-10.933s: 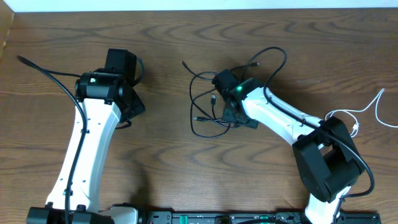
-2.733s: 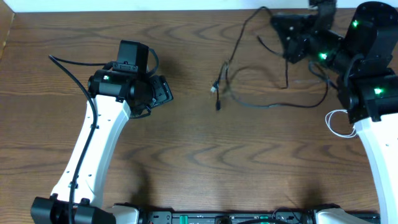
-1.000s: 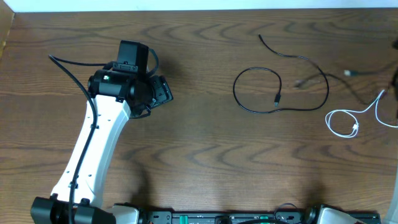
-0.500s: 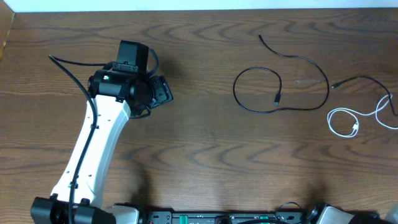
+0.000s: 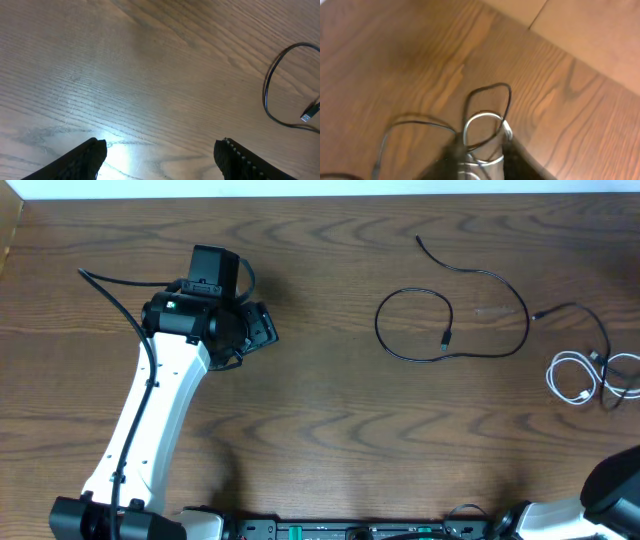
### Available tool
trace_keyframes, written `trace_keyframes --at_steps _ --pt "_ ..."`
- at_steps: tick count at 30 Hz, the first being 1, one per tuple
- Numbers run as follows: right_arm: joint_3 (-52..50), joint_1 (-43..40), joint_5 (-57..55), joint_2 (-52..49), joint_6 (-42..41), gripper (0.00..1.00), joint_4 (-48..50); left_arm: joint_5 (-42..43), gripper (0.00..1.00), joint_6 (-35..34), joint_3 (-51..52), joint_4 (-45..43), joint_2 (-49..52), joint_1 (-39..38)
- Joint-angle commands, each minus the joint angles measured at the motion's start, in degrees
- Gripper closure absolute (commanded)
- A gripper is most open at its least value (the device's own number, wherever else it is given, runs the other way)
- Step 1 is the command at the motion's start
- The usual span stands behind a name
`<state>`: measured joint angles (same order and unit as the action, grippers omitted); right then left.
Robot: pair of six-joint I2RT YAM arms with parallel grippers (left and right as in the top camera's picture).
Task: Untangle cables
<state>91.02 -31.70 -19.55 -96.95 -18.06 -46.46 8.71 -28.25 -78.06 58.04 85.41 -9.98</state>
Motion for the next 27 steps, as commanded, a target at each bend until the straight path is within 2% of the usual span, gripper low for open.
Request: trace_keyframes --at_steps 1,2,4,9,10,17,22,27 --pt "0.68 -0.28 3.06 -1.44 -0.79 0.55 -1.16 -0.35 0.25 0.81 0.72 0.15 0.37 -0.09" --pt "0.68 -0.28 4.2 -1.51 -0.79 0.47 -1.2 -0.37 0.25 0.81 0.72 0.15 0.37 -0.09" --pt "0.68 -0.28 7.13 -1.55 -0.79 0.37 -1.42 -0.35 0.25 0.81 0.72 0.15 0.37 -0.09" --pt "0.68 -0.11 20.11 -1.55 -0.57 0.29 -2.01 -0.35 0.25 0.83 0.79 0.15 0.37 -0.09" --pt "0.68 0.35 26.77 -1.55 0.61 0.28 -2.32 -0.35 0.25 0.81 0.96 0.13 0.37 -0.09" --pt "0.68 5.2 42.95 -1.55 8.48 0.24 -4.28 -0.35 0.25 0.83 1.16 0.15 0.37 -0.09" --pt "0.59 12.63 43.69 -1.64 16.17 0.23 -7.37 -0.37 0.25 0.83 1.16 0.15 0.37 -0.09" --pt "-1.7 20.44 41.62 -1.64 19.47 0.23 -7.02 -0.37 0.25 0.83 1.16 0.15 0.37 -0.09"
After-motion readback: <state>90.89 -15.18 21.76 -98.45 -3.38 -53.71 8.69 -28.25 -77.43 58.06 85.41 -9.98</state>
